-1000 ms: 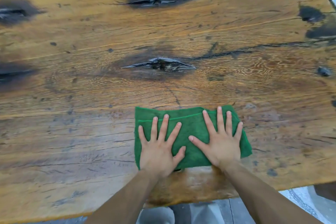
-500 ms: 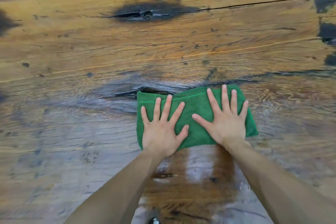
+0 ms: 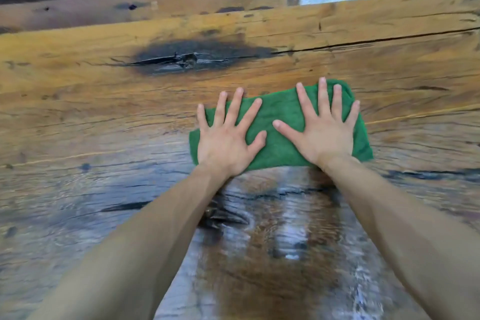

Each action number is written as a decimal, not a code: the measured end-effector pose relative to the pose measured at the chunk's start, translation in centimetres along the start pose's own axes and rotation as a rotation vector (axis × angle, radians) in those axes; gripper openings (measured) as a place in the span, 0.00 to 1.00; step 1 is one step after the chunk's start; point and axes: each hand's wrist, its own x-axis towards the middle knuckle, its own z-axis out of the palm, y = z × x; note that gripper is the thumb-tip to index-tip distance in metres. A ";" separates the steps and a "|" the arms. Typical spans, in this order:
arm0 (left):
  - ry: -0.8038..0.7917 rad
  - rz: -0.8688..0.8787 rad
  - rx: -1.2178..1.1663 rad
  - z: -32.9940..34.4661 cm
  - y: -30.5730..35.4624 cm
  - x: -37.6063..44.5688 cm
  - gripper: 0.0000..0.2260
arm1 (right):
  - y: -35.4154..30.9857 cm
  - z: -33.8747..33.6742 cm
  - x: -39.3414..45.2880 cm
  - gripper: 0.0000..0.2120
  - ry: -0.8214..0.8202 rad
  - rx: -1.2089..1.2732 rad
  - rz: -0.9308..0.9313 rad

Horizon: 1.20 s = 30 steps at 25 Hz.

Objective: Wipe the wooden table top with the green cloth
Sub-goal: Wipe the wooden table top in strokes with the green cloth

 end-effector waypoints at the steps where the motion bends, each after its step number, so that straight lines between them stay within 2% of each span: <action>1: 0.005 -0.001 0.004 -0.3 -0.2 2.0 0.31 | 0.1 -0.3 1.9 0.45 0.005 0.001 0.000; 11: 0.065 0.033 0.026 -2.9 -2.2 19.6 0.30 | 0.9 -3.8 18.4 0.47 0.022 -0.001 -0.017; 16: 0.073 0.044 0.093 -4.0 -2.8 24.1 0.30 | 1.0 -4.8 22.9 0.48 0.042 -0.009 -0.030; 19: 0.199 0.076 0.160 -4.0 -2.4 24.2 0.30 | 1.1 -4.8 23.7 0.48 0.043 -0.022 -0.040; 21: 0.278 0.211 0.056 -3.7 -2.2 23.7 0.28 | 1.0 -4.9 23.5 0.47 0.051 -0.022 -0.048; 23: 0.215 0.265 -0.073 -3.6 -1.7 23.0 0.28 | 1.3 -4.8 22.8 0.47 0.055 -0.022 -0.048; 26: 0.079 0.139 -0.003 -3.0 0.0 21.0 0.30 | 2.4 -4.6 20.4 0.46 0.045 -0.023 -0.042; 30: 0.041 0.091 -0.002 -2.3 2.7 15.9 0.31 | 4.3 -3.7 15.2 0.45 0.033 -0.012 -0.026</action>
